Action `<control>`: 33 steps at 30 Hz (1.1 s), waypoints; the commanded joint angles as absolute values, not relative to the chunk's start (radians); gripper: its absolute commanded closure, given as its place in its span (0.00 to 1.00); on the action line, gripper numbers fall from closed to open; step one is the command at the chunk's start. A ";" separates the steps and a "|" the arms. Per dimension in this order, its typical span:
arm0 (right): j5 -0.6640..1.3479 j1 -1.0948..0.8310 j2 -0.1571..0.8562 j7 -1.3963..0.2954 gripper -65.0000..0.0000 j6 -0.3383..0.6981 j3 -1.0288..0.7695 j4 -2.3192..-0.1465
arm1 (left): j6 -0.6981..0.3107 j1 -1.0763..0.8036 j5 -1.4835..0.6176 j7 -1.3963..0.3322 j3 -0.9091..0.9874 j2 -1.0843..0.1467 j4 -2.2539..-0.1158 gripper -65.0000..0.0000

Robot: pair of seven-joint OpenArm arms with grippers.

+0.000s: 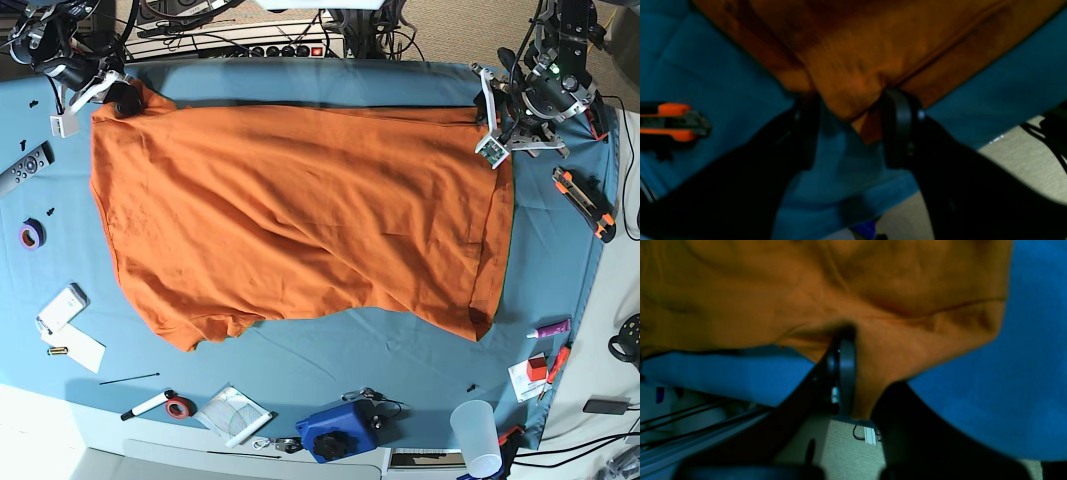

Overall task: Layout the t-shirt on the table in an organized manner, then fold the t-shirt properly
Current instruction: 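Lower both grippers and grasp the shirt's two corners at the collar edge, then lift the grasped edge with both grippers and pull it taut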

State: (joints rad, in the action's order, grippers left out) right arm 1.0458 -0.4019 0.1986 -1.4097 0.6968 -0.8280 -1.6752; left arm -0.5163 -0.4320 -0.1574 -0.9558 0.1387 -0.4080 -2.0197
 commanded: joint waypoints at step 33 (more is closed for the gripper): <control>1.484 -0.442 0.210 -1.396 1.00 0.698 -1.127 -1.689 | -0.194 -0.602 -0.206 -1.171 0.319 -0.418 -2.312 1.00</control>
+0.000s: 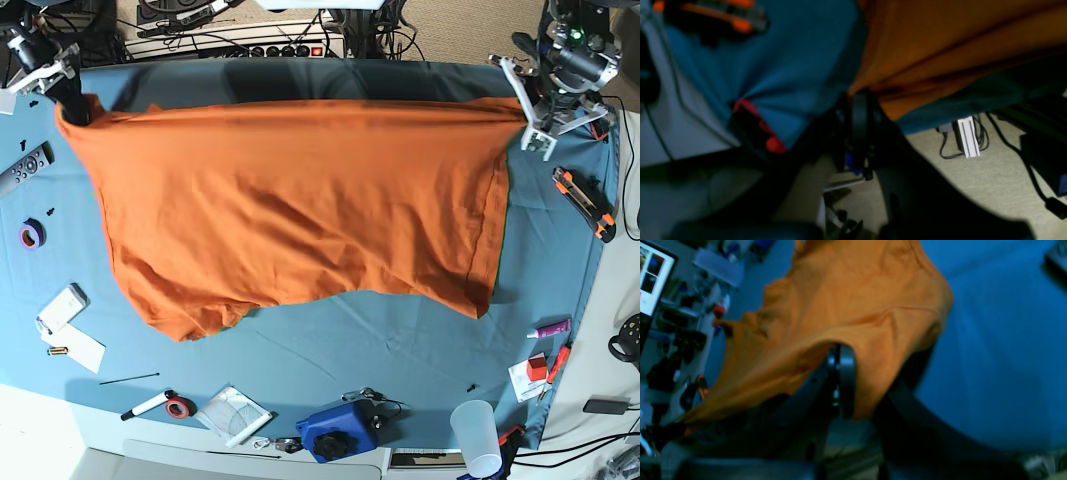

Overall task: Layout the t-shirt on the table in an organized manner, then fold the t-shirt properly
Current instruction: 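Lift the grasped edge with both grippers and pull it taut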

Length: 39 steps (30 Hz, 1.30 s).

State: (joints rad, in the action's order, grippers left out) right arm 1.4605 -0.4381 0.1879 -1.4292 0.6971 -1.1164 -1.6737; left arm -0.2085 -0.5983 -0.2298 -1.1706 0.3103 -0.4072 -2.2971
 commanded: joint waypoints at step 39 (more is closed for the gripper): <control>0.677 -0.080 0.255 -1.166 1.00 0.680 -0.677 -1.688 | -0.286 -0.094 -0.368 -0.942 0.141 -0.413 -1.868 1.00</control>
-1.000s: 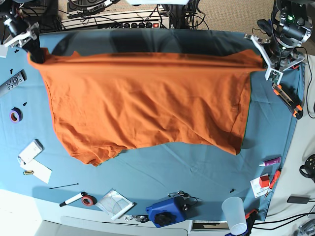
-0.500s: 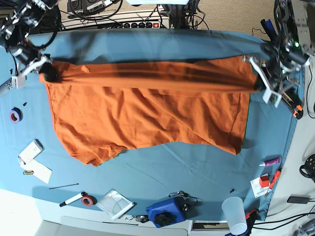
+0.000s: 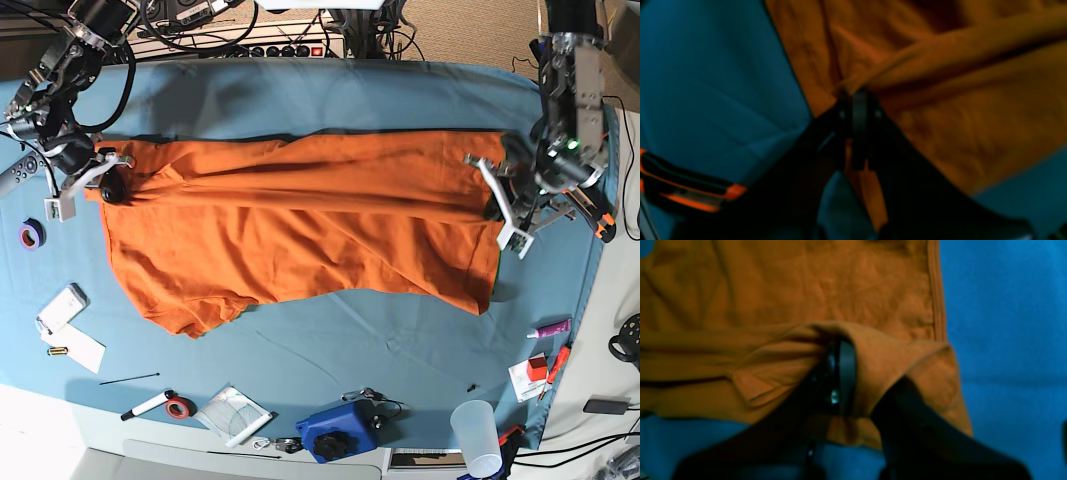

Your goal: Layout the t-shirt on the table in an organized manner, then fold the t-shirt properly

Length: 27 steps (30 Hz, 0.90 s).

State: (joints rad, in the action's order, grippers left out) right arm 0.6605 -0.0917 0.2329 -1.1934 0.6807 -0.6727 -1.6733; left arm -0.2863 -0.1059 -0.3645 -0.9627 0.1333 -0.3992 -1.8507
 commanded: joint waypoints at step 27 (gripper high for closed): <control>0.743 0.009 0.265 -1.165 0.68 0.642 -0.693 -1.700 | -0.085 -0.044 -0.290 -0.984 0.128 -0.369 -1.894 0.60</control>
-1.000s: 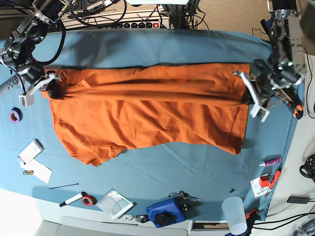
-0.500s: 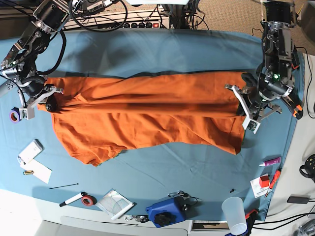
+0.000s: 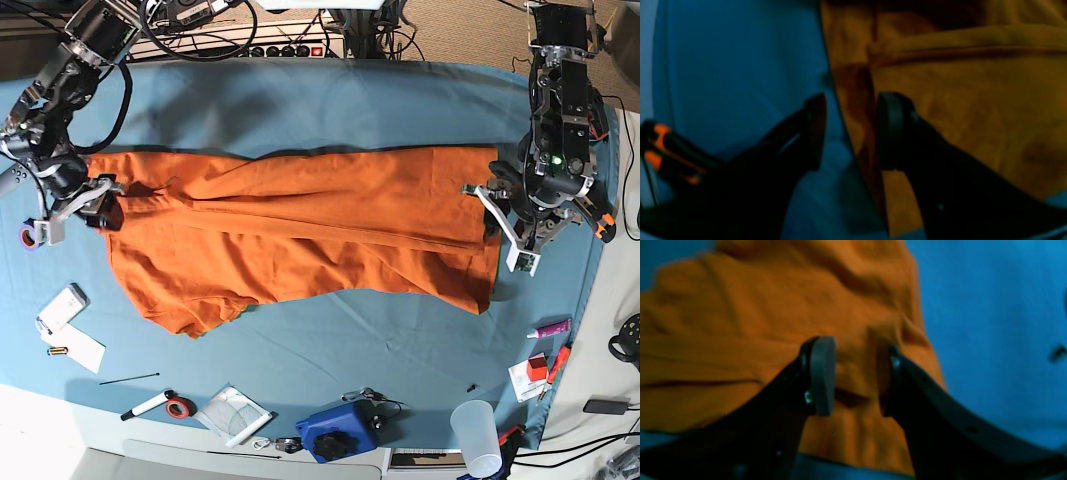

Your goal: Layout the t-shirt on the table in an organized manner, then fold the t-shirt properly

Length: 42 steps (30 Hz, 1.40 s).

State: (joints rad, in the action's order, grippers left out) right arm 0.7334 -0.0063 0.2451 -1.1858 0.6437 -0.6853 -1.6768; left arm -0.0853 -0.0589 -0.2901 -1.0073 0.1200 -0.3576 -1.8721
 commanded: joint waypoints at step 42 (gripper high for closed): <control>0.828 -0.064 0.263 -1.194 0.57 0.669 -0.918 -1.380 | -0.237 -0.432 -0.534 -1.027 0.742 -0.363 -2.224 0.60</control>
